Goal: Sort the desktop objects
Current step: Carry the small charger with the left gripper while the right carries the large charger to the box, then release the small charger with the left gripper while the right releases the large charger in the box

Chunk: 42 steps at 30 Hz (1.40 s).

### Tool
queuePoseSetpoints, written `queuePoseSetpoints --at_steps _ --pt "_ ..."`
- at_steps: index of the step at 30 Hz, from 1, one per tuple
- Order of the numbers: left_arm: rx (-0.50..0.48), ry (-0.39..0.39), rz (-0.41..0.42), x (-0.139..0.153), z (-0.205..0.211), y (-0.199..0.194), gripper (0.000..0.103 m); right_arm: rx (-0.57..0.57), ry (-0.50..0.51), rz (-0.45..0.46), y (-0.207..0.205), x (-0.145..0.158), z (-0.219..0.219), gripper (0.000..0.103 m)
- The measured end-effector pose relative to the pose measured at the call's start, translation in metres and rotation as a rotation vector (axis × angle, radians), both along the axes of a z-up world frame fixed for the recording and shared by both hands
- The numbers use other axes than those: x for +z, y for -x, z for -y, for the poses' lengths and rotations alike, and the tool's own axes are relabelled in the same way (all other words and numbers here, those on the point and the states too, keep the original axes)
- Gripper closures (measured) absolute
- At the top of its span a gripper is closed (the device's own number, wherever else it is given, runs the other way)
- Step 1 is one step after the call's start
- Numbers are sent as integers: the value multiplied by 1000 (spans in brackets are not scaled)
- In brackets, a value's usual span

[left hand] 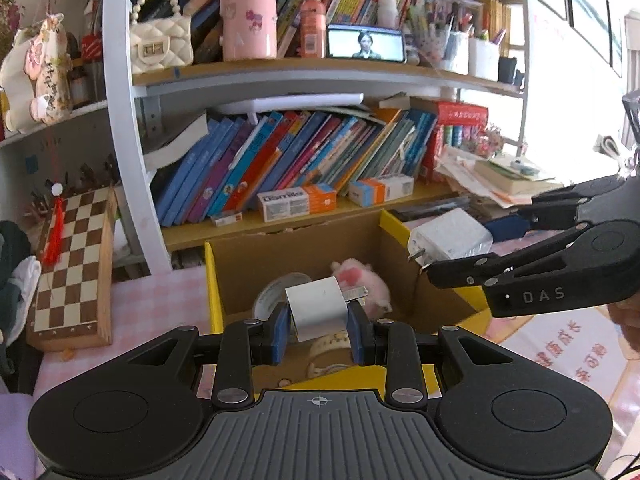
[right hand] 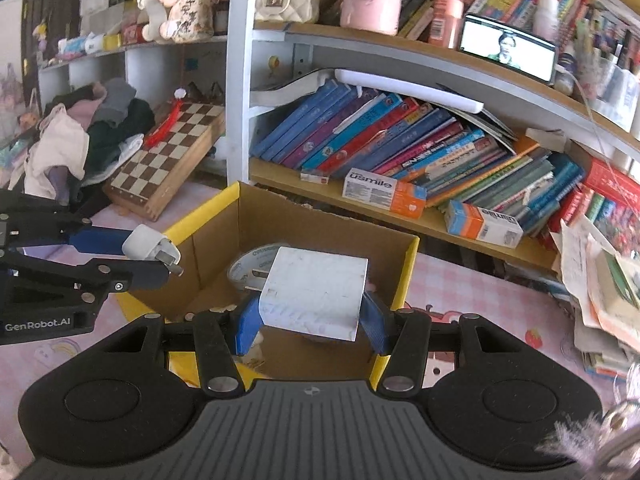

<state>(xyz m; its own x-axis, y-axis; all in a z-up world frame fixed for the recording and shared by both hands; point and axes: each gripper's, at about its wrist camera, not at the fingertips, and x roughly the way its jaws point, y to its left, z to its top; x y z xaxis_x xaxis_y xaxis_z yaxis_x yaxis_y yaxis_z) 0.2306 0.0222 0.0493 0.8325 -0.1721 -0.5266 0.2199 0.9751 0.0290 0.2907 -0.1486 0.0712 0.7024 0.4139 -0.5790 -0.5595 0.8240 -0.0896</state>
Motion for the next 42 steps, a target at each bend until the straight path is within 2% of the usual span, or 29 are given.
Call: queuePoseSetpoints --at_steps 7,12,18,23,31,35,42 --pt "13 -30 -56 -13 1 -30 74 71 65 -45 -31 -18 -18 52" --pt "7 -74 -100 -23 1 -49 74 154 163 -43 -45 -33 -30 52" --pt "-7 -91 -166 -33 -3 -68 74 268 288 -91 -57 -50 -39 52" --pt "-8 -71 -235 -40 -7 -85 74 328 330 -152 -73 -51 -47 52" --pt "-55 -103 -281 -44 -2 -100 74 432 417 -227 -94 -49 -56 52" --pt "-76 -113 -316 -51 1 -106 74 463 458 -286 -107 -62 -61 52" --pt "-93 -125 -361 -58 5 -115 74 491 470 -362 -117 -81 -66 52"
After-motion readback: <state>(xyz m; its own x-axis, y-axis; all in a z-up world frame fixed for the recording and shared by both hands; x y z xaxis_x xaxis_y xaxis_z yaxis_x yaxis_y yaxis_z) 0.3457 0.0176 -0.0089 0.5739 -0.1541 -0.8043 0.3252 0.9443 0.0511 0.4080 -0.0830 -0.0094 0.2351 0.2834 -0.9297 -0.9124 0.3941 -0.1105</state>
